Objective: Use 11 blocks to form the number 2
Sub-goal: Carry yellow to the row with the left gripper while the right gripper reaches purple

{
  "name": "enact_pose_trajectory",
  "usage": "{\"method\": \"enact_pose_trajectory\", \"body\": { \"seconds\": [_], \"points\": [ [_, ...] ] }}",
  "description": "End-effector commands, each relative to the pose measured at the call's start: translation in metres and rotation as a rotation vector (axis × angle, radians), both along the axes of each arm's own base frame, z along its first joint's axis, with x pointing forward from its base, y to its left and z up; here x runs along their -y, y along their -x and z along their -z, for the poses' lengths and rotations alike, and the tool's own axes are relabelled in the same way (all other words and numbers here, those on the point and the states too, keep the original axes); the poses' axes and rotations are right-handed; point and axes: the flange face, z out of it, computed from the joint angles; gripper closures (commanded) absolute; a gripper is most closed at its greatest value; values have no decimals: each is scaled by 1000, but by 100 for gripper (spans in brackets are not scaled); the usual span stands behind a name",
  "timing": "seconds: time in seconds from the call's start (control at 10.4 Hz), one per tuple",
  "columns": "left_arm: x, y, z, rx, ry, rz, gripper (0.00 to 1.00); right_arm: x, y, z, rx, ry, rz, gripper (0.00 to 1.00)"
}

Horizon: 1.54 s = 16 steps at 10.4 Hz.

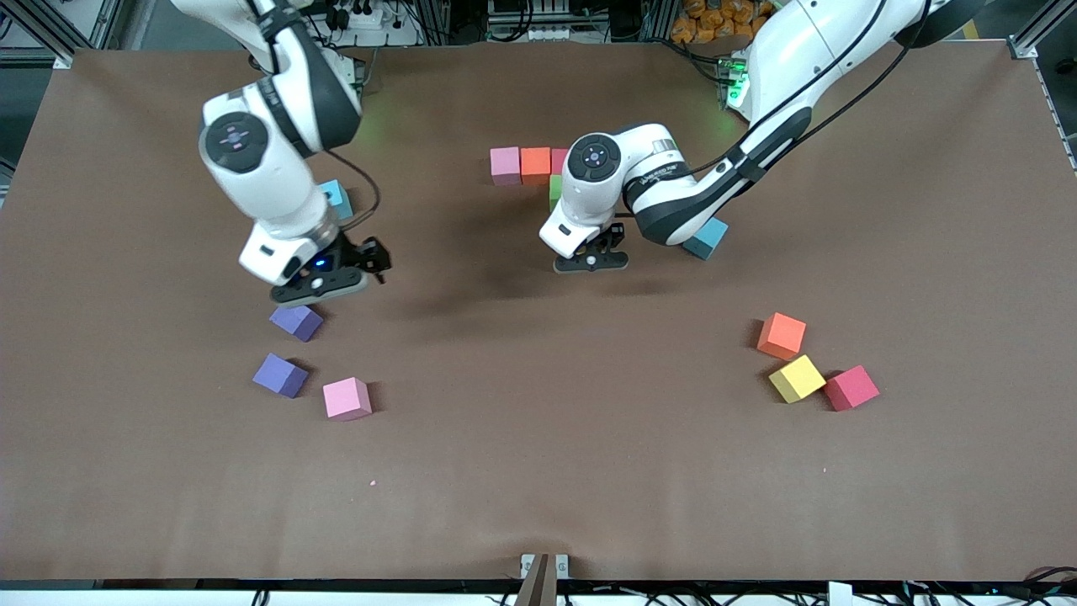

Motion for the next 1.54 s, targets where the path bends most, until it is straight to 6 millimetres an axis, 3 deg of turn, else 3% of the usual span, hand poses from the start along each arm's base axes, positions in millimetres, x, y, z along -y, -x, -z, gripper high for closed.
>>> {"method": "enact_pose_trajectory", "body": {
  "seconds": [0.0, 0.29, 0.48, 0.58, 0.87, 1.16, 1.45],
  "points": [
    [4, 8, 5, 11, 1, -34, 41, 36, -10, 7, -9, -1, -102, 0],
    [5, 13, 7, 8, -1, -112, 41, 76, -30, 28, -35, 0, -238, 0],
    [8, 19, 7, 7, -8, -138, 41, 91, -32, 70, -91, -9, -295, 0],
    [12, 25, 8, 5, -10, -133, 41, 98, -34, 80, -96, -14, -311, 0],
    [12, 45, 14, 6, -34, -80, 41, 104, -17, 109, -61, -13, -378, 0],
    [13, 55, 18, 1, -36, 11, 41, 140, -17, 120, -63, -10, -523, 0],
    [17, 60, 16, -2, -28, 36, 41, 159, -6, 156, -65, -24, -556, 0]
  ]
}}
